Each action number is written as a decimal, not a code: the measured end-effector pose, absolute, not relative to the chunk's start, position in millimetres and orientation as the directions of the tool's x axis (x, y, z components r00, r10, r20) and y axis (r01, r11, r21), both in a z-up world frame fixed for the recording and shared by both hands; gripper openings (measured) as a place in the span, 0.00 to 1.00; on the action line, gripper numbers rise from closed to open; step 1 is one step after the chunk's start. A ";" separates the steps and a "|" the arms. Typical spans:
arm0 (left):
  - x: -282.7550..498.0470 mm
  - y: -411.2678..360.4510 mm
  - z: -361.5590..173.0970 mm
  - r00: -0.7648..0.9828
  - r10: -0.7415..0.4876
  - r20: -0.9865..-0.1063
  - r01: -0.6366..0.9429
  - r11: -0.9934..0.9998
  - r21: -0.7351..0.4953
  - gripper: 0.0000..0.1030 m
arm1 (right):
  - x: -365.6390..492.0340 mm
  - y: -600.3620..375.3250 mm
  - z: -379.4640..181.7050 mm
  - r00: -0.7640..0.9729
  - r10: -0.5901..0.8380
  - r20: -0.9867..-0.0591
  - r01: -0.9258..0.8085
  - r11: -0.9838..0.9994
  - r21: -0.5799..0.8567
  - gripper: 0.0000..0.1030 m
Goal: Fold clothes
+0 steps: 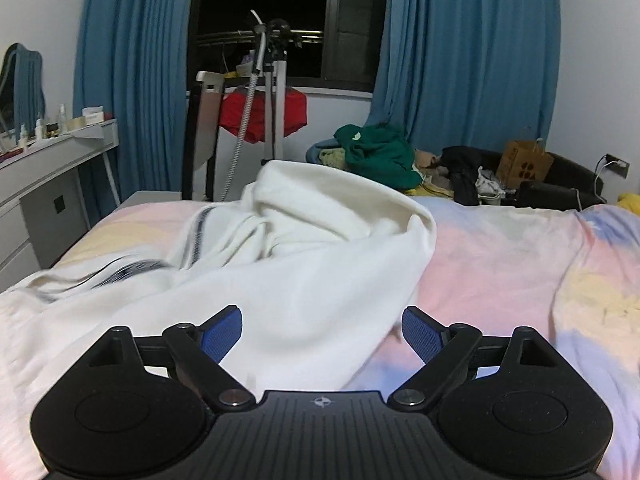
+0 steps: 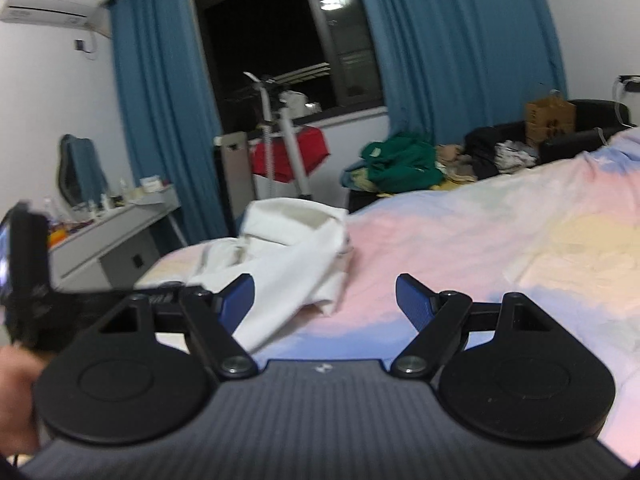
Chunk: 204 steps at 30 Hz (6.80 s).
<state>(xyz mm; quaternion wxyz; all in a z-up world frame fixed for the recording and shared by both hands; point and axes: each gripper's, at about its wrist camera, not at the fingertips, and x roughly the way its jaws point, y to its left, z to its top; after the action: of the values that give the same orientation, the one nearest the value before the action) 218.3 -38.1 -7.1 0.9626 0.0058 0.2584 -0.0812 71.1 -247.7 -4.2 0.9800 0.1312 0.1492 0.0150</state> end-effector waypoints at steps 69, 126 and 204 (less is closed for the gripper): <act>93.2 -23.3 -81.4 0.663 -0.427 -0.615 0.381 0.900 -0.213 0.06 | 112.0 -327.5 -96.2 0.863 0.289 -0.414 0.181 0.590 0.787 0.79; 128.8 -7.3 -82.2 0.583 -0.708 -0.398 0.443 0.688 -0.575 0.79 | 160.3 -500.5 -83.3 0.907 -0.283 -0.313 0.420 0.525 0.741 0.06; 27.6 237.4 17.4 0.863 0.067 -0.500 -0.247 0.920 -0.304 0.76 | 42.9 -497.9 -94.0 0.469 -0.534 -0.704 0.869 0.138 0.475 0.69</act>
<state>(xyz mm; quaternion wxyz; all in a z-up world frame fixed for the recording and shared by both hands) 27.6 237.4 17.4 0.9480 -0.1819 0.2477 0.0830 42.9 -497.9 -94.0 0.7307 0.4480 0.1872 -0.4800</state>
